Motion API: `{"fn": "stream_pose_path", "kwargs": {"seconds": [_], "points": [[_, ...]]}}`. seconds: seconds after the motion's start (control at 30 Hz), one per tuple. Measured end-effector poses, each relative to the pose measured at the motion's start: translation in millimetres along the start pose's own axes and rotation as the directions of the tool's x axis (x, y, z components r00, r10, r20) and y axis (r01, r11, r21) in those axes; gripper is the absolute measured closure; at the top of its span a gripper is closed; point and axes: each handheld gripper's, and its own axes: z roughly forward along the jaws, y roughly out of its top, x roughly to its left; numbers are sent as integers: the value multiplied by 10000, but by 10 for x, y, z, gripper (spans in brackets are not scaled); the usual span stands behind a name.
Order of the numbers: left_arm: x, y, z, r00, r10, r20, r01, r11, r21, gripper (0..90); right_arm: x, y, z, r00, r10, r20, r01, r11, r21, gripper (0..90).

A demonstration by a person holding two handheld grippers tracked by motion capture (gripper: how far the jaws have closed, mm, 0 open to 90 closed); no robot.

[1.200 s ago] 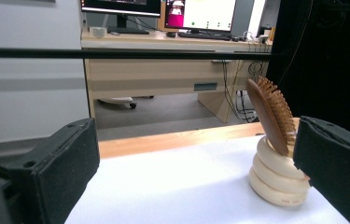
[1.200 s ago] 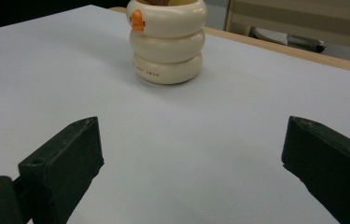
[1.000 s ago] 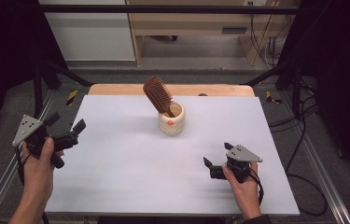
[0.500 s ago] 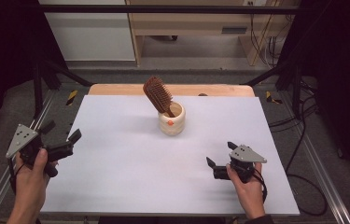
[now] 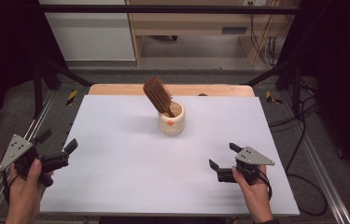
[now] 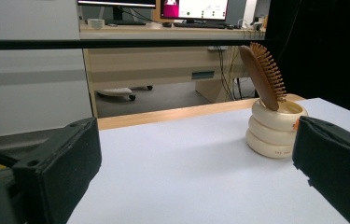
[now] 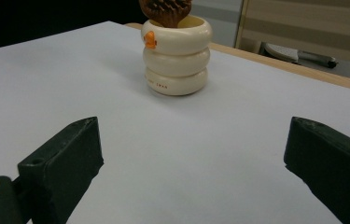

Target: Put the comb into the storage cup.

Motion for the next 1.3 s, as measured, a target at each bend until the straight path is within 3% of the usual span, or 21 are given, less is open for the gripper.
{"fn": "stream_pose_path", "kwargs": {"seconds": [0.27, 0.47, 0.83, 1.3], "points": [[-44, -122, -31, 9996, -8, 291, 4, 9999, 110, 14, -85, -73, -161, 9996, -85, 269, 87, 9999, -89, 39], [-93, -252, 5, 9991, -114, 399, 102, 9995, 287, 20, -152, -160, -231, 9986, 223, 490, -210, 9994, -273, 38], [-129, -426, 45, 9989, -161, 445, 145, 9993, 352, 22, -182, -237, -220, 9990, 391, 235, -384, 9987, -329, 38], [-208, -589, 125, 9974, -73, 723, 30, 9982, 602, 27, -189, -274, -212, 9983, 534, 244, -528, 9983, -260, 38]]}}
